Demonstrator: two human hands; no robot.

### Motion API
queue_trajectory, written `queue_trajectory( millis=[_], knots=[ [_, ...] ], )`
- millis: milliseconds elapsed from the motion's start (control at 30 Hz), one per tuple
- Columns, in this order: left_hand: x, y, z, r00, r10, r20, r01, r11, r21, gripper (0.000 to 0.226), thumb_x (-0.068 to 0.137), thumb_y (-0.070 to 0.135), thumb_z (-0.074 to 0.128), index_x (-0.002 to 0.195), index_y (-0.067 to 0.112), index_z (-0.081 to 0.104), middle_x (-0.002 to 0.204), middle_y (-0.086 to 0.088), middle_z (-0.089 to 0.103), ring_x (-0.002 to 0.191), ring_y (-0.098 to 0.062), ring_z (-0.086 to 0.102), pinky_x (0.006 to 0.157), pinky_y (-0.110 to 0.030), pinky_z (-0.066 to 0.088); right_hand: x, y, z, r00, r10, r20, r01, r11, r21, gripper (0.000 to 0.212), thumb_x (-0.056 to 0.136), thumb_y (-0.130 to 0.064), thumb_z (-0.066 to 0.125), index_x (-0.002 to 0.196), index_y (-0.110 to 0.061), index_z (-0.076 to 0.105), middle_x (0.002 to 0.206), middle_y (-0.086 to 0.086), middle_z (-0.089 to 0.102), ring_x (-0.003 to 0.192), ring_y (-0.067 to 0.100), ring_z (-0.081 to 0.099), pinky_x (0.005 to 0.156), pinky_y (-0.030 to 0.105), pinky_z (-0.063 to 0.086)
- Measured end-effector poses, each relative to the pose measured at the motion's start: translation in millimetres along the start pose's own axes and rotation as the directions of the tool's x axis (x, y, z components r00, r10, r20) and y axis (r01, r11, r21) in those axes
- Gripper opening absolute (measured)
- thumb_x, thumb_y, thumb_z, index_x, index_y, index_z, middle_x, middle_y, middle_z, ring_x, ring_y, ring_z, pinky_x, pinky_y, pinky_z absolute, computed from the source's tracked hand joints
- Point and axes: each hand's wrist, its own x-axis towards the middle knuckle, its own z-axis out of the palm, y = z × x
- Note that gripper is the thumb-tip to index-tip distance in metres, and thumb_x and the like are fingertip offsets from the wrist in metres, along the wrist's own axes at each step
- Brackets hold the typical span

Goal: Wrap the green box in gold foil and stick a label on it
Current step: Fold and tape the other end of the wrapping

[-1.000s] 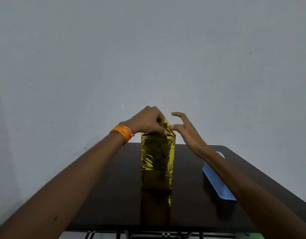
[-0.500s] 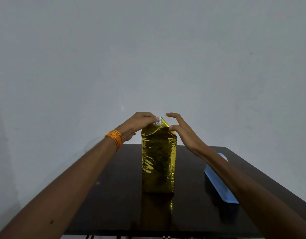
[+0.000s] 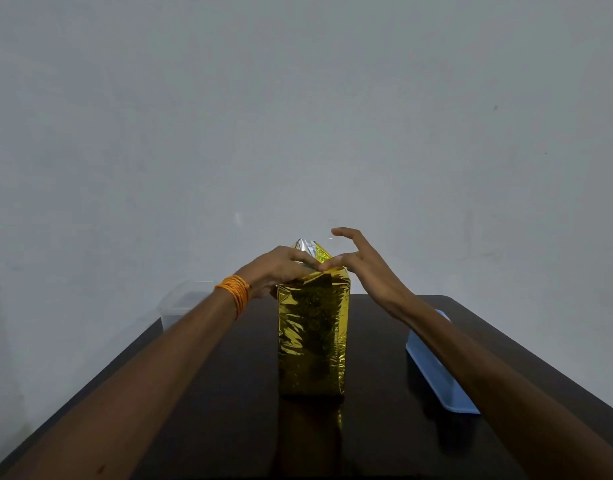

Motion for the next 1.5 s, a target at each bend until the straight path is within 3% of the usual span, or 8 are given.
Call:
queue_trajectory(
  millis=[100,167,400,667,933,1100,1233,1500],
  knots=[
    [-2.3,-0.1,1.1,1.000,-0.007,-0.006,0.007,0.998,-0.057,0.024,0.088,0.014,0.073,0.112,0.016,0.074,0.117,-0.015,0.067,0.091,-0.026,0.070,0.064,-0.031,0.061,-0.4,1.4,-3.4,0.997,0.023,-0.079,-0.021,1.000,0.018,0.043,0.099,-0.024,0.056,0.138,-0.036,0.042,0.101,-0.014,0.073,0.109,0.001,0.058,0.096,0.030,0.036],
    [-0.6,-0.4,2.1,1.000,-0.020,-0.013,0.019,0.998,-0.057,0.024,0.087,0.015,0.074,0.111,0.016,0.074,0.118,-0.016,0.066,0.092,-0.026,0.069,0.060,-0.028,0.059,-0.8,3.6,-4.9,0.998,0.028,-0.060,-0.031,0.999,-0.043,0.046,0.099,-0.023,0.056,0.139,-0.038,0.040,0.097,-0.013,0.074,0.101,-0.002,0.058,0.094,0.029,0.036],
    [7.0,-5.0,4.5,1.000,-0.031,0.000,0.031,0.999,-0.010,0.023,0.085,0.023,0.076,0.108,0.027,0.075,0.131,-0.013,0.059,0.114,-0.033,0.061,0.095,-0.049,0.055,-4.7,1.8,-4.4,0.999,-0.021,-0.041,0.016,0.994,-0.108,0.042,0.099,-0.021,0.054,0.137,-0.038,0.045,0.099,-0.006,0.076,0.096,-0.003,0.063,0.078,0.008,0.035],
    [4.9,-6.7,4.1,1.000,0.026,-0.017,-0.026,0.999,0.030,0.028,0.089,0.023,0.072,0.117,0.024,0.074,0.148,-0.010,0.049,0.126,-0.033,0.054,0.107,-0.048,0.046,0.7,0.8,-5.6,0.962,-0.053,-0.267,0.069,0.996,0.050,0.007,0.095,-0.028,0.066,0.097,-0.023,0.069,0.097,-0.007,0.073,0.096,0.005,0.065,0.085,0.029,0.048],
    [0.8,-4.7,5.1,0.998,0.060,-0.031,-0.057,0.995,0.081,0.025,0.094,0.021,0.067,0.118,0.021,0.073,0.140,-0.010,0.054,0.112,-0.026,0.059,0.097,-0.038,0.052,15.4,-22.2,-20.8,1.000,-0.017,0.000,0.017,0.999,-0.045,0.013,0.091,-0.019,0.071,0.103,-0.016,0.073,0.074,0.003,0.075,0.075,0.005,0.066,0.076,0.028,0.044],
    [1.4,-4.8,4.3,0.997,0.071,-0.033,-0.067,0.992,0.111,0.027,0.095,0.021,0.065,0.121,0.021,0.072,0.146,-0.012,0.049,0.116,-0.026,0.054,0.095,-0.036,0.050,30.7,-34.9,-30.3,0.974,0.043,0.221,-0.021,0.994,-0.104,0.079,0.087,-0.009,0.073,0.149,-0.035,0.032,0.077,0.006,0.074,0.082,0.014,0.063,0.076,0.029,0.046],
    [3.8,-6.5,3.6,0.998,0.054,-0.044,-0.049,0.994,0.098,0.026,0.093,0.025,0.067,0.119,0.025,0.072,0.145,-0.014,0.049,0.120,-0.032,0.055,0.102,-0.046,0.050,47.4,-39.2,-25.6,0.965,0.089,0.248,-0.055,0.989,-0.140,0.066,0.090,-0.015,0.069,0.145,-0.036,0.038,0.077,0.004,0.071,0.078,0.013,0.056,0.074,0.032,0.046],
    [6.8,-8.0,3.6,0.995,0.091,-0.041,-0.085,0.987,0.139,0.037,0.092,0.029,0.068,0.128,0.018,0.067,0.144,-0.010,0.053,0.128,-0.025,0.050,0.105,-0.036,0.042,62.8,-23.9,-11.2,0.915,0.195,0.352,-0.114,0.965,-0.238,0.066,0.087,-0.017,0.075,0.142,-0.034,0.043,0.079,0.005,0.070,0.073,0.009,0.062,0.073,0.029,0.045]
  ],
)
